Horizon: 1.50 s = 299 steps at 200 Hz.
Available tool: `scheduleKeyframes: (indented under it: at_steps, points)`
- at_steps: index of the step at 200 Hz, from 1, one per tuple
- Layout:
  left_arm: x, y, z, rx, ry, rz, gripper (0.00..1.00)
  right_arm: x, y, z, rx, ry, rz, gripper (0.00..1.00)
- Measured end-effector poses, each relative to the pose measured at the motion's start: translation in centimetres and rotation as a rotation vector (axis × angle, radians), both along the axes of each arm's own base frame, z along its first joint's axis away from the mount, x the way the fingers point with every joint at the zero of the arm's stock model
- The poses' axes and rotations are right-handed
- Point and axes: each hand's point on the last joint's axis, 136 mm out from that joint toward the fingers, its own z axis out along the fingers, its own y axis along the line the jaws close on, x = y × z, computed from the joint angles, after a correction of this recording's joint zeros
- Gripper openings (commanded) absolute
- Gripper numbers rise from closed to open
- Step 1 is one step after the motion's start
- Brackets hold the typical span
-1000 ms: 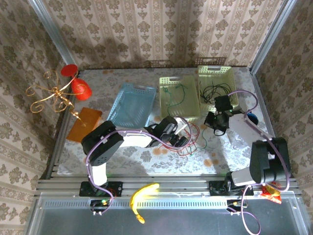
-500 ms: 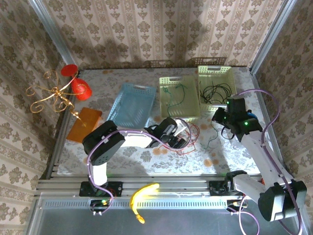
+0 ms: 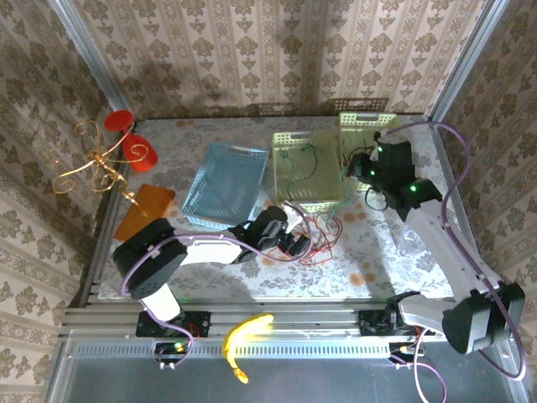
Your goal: Untangle the cables
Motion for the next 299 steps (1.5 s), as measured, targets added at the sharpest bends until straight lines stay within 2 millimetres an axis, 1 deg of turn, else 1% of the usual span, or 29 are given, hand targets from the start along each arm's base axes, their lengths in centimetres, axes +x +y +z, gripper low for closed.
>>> scheduleKeyframes:
  at_steps: [18, 34, 48, 63, 89, 105, 109, 112, 120, 125, 133, 138, 150, 168, 175, 188, 221, 231, 238, 252, 268, 283, 299]
  points:
    - [1.4, 1.0, 2.9, -0.061, -0.054, 0.095, 1.0, 2.1, 1.3, 1.0, -0.007, -0.029, 0.006, 0.0]
    - [2.4, 2.3, 4.2, -0.088, -0.081, 0.173, 1.0, 4.0, 1.8, 1.1, -0.027, -0.039, -0.011, 0.0]
    - [3.0, 3.4, 4.0, -0.08, -0.088, 0.225, 1.0, 5.8, 2.2, 0.6, -0.053, -0.033, -0.036, 0.0]
    - [3.1, 4.3, 3.2, -0.055, -0.078, 0.261, 1.0, 7.8, 2.5, -0.1, -0.076, -0.027, -0.056, 0.0]
    - [3.0, 5.0, 2.4, -0.025, -0.059, 0.288, 1.0, 10.8, 3.3, -2.4, -0.102, 0.019, -0.062, 0.0]
    - [3.0, 5.2, 2.1, -0.02, -0.053, 0.298, 1.0, 12.4, 4.3, -4.4, -0.103, 0.075, -0.034, 0.0]
    - [3.0, 5.2, 2.1, -0.019, -0.052, 0.299, 1.0, 12.7, 4.6, -4.9, -0.101, 0.088, -0.025, 0.03]
    - [2.9, 5.2, 2.1, -0.018, -0.05, 0.3, 1.0, 12.9, 4.9, -5.4, -0.098, 0.1, -0.014, 0.08]
    - [2.9, 5.3, 2.0, -0.017, -0.047, 0.301, 1.0, 13.2, 5.5, -6.6, -0.093, 0.135, 0.012, 0.3]
    - [2.9, 5.2, 2.0, -0.017, -0.047, 0.3, 1.0, 13.3, 5.9, -7.4, -0.086, 0.158, 0.024, 0.39]
    - [2.9, 5.2, 2.0, -0.018, -0.045, 0.297, 1.0, 13.0, 6.3, -8.7, -0.087, 0.195, 0.046, 0.48]
    - [2.8, 5.1, 2.0, -0.019, -0.043, 0.294, 1.0, 12.7, 6.5, -9.4, -0.088, 0.217, 0.057, 0.51]
    - [2.6, 4.9, 1.9, -0.021, -0.034, 0.273, 1.0, 11.8, 6.7, -10.4, -0.099, 0.253, 0.075, 0.52]
    - [1.8, 4.1, 1.6, -0.012, -0.016, 0.211, 1.0, 10.2, 6.8, -10.6, -0.115, 0.264, 0.096, 0.52]
    - [1.4, 3.8, 1.4, -0.007, -0.006, 0.179, 1.0, 9.5, 6.6, -10.3, -0.118, 0.263, 0.099, 0.52]
    - [0.5, 2.8, 1.0, 0.002, 0.02, 0.108, 0.99, 7.9, 6.4, -9.3, -0.12, 0.245, 0.106, 0.52]
    - [-1.3, -0.6, -0.1, 0.044, 0.07, -0.055, 0.98, 4.5, 5.1, -5.1, -0.101, 0.157, 0.1, 0.51]
    - [-1.9, -1.6, -0.6, 0.06, 0.078, -0.1, 0.97, 3.7, 4.8, -4.4, -0.098, 0.14, 0.096, 0.51]
    - [-2.3, -2.1, -0.9, 0.073, 0.083, -0.128, 0.97, 3.1, 4.5, -4.3, -0.098, 0.136, 0.094, 0.5]
    - [-3.2, -3.2, -1.5, 0.103, 0.085, -0.185, 0.97, 2.0, 4.0, -4.8, -0.106, 0.147, 0.088, 0.5]
    - [-4.4, -3.8, -1.9, 0.148, 0.074, -0.25, 0.96, 0.6, 3.2, -6.2, -0.125, 0.183, 0.079, 0.5]
    - [-5.4, -4.2, -1.9, 0.185, 0.056, -0.301, 0.96, -0.8, 2.6, -7.4, -0.142, 0.218, 0.073, 0.49]
    - [-6.2, -4.7, -1.6, 0.203, 0.035, -0.342, 0.96, -1.8, 2.1, -8.1, -0.155, 0.238, 0.066, 0.49]
